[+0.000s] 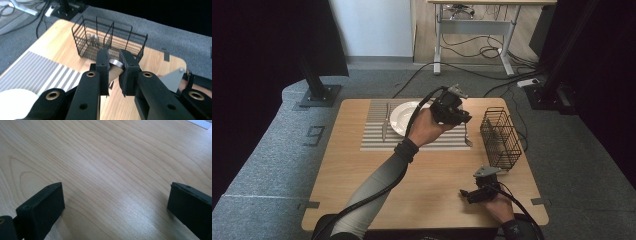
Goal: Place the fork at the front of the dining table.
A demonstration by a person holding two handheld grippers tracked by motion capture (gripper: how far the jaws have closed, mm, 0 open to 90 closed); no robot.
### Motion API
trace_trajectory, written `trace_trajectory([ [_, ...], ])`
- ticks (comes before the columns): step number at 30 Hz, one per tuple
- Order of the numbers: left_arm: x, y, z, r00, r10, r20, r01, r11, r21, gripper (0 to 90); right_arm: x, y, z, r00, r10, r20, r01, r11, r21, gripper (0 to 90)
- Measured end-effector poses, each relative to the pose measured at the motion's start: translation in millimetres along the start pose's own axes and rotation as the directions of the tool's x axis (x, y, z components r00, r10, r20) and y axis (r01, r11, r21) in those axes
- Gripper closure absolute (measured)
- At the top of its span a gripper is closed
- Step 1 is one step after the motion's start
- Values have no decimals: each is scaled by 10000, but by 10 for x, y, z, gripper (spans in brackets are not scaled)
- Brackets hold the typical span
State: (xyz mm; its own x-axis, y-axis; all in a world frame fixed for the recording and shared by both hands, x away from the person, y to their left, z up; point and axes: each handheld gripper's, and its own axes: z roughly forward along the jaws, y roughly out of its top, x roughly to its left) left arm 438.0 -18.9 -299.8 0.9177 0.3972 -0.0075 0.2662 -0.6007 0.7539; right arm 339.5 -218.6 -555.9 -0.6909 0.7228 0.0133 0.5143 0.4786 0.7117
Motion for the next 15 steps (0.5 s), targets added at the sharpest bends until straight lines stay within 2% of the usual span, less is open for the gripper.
trace_trajectory([
  [2,12,-79,-1,10000,-58,43,58,10000,78,788,2,4,-3,10000,-2,-16,2,10000,4,34],
  [3,16,-117,0,9999,-95,60,94,9999,111,788,4,18,-17,9999,75,-141,-76,9999,-77,92],
  [5,25,-192,1,9998,-154,140,152,9998,144,788,-1,37,-28,9994,173,-292,-179,9996,-202,127],
  [10,21,-360,-5,9994,-253,230,248,9995,200,788,-5,109,-57,9995,210,-247,-221,9987,-466,132],
  [12,18,-429,-15,9992,-276,286,270,9994,199,788,-10,193,-94,9998,149,-113,-159,9962,-860,139],
  [13,16,-451,-17,9992,-274,308,268,9994,202,788,-10,193,-94,9998,149,-113,-159,9962,-860,139],
  [15,13,-513,-23,9990,-305,339,299,9994,197,788,-7,274,-135,10000,45,-14,-47,9915,-1297,179],
])
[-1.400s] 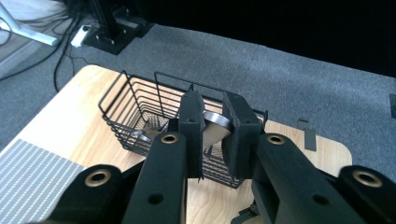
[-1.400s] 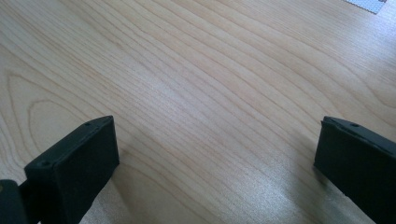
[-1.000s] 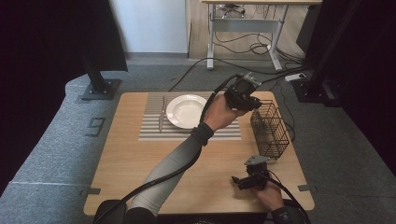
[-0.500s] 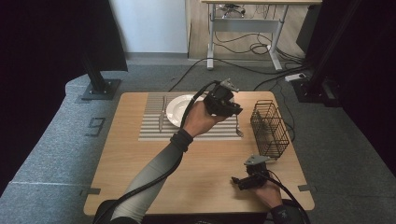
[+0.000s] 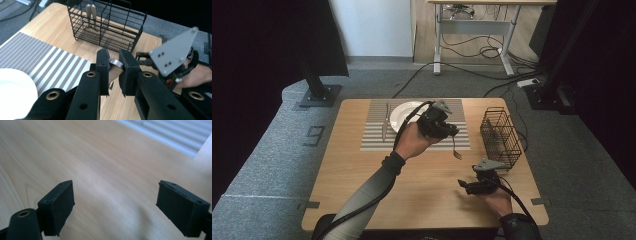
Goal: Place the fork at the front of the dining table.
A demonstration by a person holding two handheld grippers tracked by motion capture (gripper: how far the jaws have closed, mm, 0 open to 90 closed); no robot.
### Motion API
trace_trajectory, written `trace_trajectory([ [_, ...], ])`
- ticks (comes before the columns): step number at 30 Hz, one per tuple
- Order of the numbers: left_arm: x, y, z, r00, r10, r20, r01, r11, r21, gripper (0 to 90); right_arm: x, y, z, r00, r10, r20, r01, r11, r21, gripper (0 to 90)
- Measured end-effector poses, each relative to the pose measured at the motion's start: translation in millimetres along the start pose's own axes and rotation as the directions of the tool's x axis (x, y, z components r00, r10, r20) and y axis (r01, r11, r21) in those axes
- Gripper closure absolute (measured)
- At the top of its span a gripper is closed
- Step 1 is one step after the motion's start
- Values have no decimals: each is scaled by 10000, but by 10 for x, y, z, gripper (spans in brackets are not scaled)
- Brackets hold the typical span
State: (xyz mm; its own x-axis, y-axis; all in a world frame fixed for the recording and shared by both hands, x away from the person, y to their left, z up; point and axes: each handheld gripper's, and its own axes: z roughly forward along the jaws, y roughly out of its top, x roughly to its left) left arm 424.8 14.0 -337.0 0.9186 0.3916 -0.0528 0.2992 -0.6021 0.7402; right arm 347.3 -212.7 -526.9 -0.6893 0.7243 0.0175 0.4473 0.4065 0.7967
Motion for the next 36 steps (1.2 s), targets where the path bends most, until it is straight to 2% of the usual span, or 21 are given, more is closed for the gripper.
trace_trajectory([
  [2,4,-66,4,10000,-69,63,69,10000,34,789,-1,34,-8,10000,-45,-27,45,9999,-90,192],
  [4,8,-118,17,9999,-133,101,132,9999,81,788,-2,149,-22,9997,-162,-155,157,9993,-326,223],
  [11,17,-253,72,9994,-228,275,222,9995,206,789,15,349,-5,9983,-139,-571,103,9980,-630,270],
  [13,15,-277,82,9992,-226,333,219,9995,221,789,27,436,12,9969,-441,-646,402,9973,-615,326],
  [15,6,-303,90,9990,-217,388,208,9995,236,789,29,462,15,9965,-535,-650,494,9968,-629,340],
  [19,-12,-341,99,9987,-182,485,170,9995,249,789,20,559,34,9945,-638,-830,576,9955,-758,424],
  [21,-18,-352,103,9986,-151,515,139,9996,235,789,14,617,55,9922,-636,-1071,560,9957,-732,457],
  [30,-38,-389,128,9974,-26,715,-1,9993,370,789,56,730,78,9834,-901,-1578,774,9934,-847,610],
  [31,-40,-392,132,9973,-17,735,-12,9992,391,789,63,746,84,9818,-988,-1622,864,9929,-819,648],
  [33,-43,-401,142,9973,21,736,-53,9990,438,789,66,751,87,9806,-1035,-1663,910,9926,-808,663],
  [36,-38,-409,145,9970,51,768,-91,9986,515,789,82,754,101,9755,-1337,-1747,1221,9896,-756,715],
])
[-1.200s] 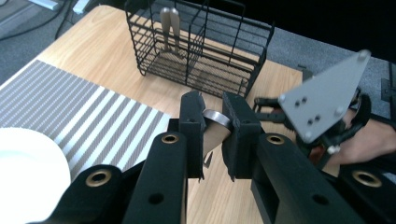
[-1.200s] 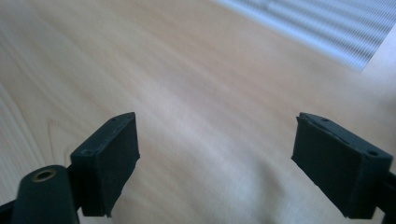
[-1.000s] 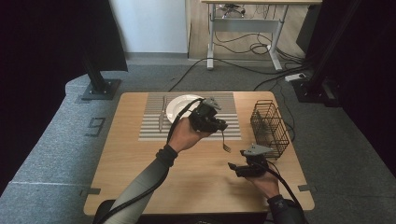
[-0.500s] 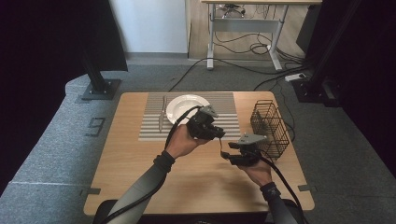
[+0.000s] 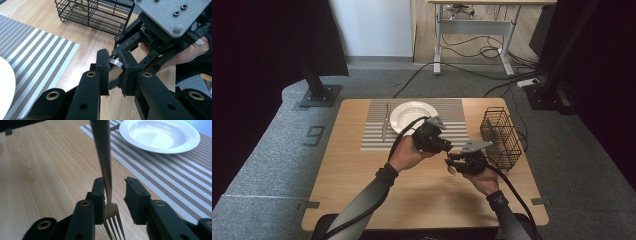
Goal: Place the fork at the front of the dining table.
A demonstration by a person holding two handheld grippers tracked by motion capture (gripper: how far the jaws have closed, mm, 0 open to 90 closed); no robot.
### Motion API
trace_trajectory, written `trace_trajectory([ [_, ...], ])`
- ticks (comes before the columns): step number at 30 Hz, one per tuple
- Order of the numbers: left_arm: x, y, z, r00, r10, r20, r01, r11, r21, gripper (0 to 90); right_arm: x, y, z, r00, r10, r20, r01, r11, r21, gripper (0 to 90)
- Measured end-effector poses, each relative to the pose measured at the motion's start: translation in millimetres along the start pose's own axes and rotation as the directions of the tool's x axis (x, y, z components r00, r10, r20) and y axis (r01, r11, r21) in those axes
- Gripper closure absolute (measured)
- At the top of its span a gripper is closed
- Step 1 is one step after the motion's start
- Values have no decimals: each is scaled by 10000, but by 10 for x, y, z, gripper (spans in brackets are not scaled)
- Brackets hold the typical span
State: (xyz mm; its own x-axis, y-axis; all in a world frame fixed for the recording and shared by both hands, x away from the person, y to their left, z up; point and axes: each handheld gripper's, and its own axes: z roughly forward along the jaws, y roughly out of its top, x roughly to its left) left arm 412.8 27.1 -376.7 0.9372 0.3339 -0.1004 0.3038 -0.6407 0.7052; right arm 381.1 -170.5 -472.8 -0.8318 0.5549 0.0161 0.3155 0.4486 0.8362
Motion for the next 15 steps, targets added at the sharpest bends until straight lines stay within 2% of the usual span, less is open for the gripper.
trace_trajectory([
  [6,9,-12,1,10000,19,93,-19,10000,25,789,37,-1,25,9974,-684,-225,681,9976,-124,825],
  [8,15,-13,-4,10000,23,96,-23,10000,-5,788,46,-1,26,9962,-846,-217,843,9963,-177,832],
  [13,34,-35,-18,9998,77,193,-73,9997,-236,774,47,2,17,9968,-786,-155,781,9966,-264,840],
  [14,34,-40,-21,9998,73,198,-66,9994,-346,696,49,2,17,9969,-777,-120,774,9967,-246,841],
  [15,34,-45,-22,9998,111,180,-103,9990,-440,696,48,1,19,9971,-759,-95,757,9969,-216,841],
])
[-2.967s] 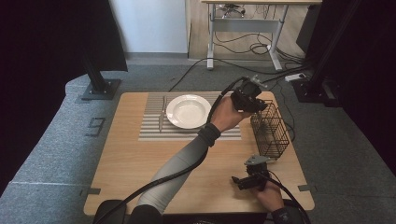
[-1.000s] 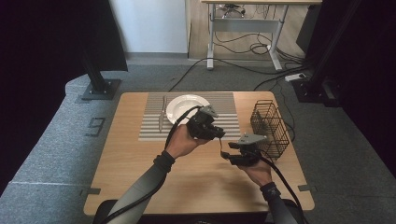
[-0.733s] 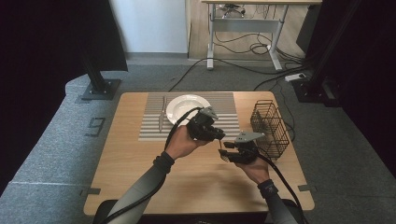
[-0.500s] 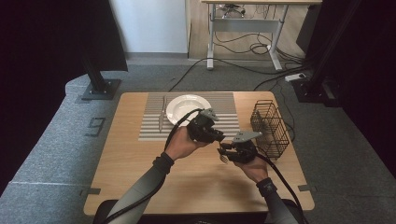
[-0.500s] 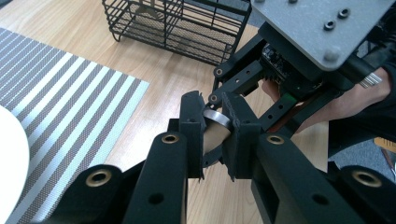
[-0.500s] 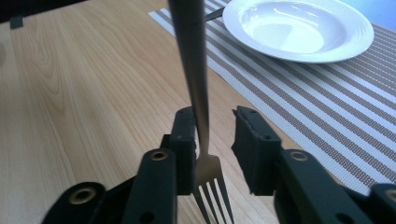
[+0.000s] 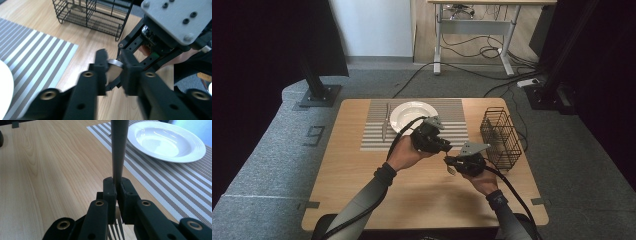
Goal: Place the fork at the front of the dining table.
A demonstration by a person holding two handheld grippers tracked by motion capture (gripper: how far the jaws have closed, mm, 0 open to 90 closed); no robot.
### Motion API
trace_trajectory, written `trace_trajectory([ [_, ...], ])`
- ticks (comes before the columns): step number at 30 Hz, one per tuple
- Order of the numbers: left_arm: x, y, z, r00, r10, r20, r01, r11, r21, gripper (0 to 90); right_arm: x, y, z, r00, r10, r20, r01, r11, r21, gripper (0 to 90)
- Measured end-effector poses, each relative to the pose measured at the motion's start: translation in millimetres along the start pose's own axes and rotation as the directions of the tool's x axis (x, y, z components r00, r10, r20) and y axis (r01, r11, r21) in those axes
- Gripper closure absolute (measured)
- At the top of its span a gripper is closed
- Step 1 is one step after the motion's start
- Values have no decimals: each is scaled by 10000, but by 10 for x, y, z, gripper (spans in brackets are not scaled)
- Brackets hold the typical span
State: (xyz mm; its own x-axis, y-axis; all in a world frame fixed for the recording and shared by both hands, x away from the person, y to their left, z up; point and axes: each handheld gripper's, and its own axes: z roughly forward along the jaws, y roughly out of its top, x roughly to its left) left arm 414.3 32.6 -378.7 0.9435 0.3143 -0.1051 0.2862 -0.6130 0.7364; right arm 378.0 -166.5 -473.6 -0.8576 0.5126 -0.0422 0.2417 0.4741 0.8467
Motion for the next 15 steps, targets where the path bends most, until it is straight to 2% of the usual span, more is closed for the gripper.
trace_trajectory([
  [5,-27,-48,-4,9977,419,-530,-436,9985,-327,515,-10,-11,13,9998,93,197,-97,9997,208,841],
  [8,-51,-92,-18,9930,698,-947,-730,9969,-305,411,-14,-15,13,9996,129,265,-137,9995,284,842],
  [11,-74,-157,-41,9902,720,-1196,-773,9962,-404,343,-18,-17,11,9991,171,377,-185,9991,369,842],
  [15,-82,-271,-74,9898,579,-1302,-662,9960,-601,251,-35,-22,8,9979,305,566,-330,9985,438,842],
])
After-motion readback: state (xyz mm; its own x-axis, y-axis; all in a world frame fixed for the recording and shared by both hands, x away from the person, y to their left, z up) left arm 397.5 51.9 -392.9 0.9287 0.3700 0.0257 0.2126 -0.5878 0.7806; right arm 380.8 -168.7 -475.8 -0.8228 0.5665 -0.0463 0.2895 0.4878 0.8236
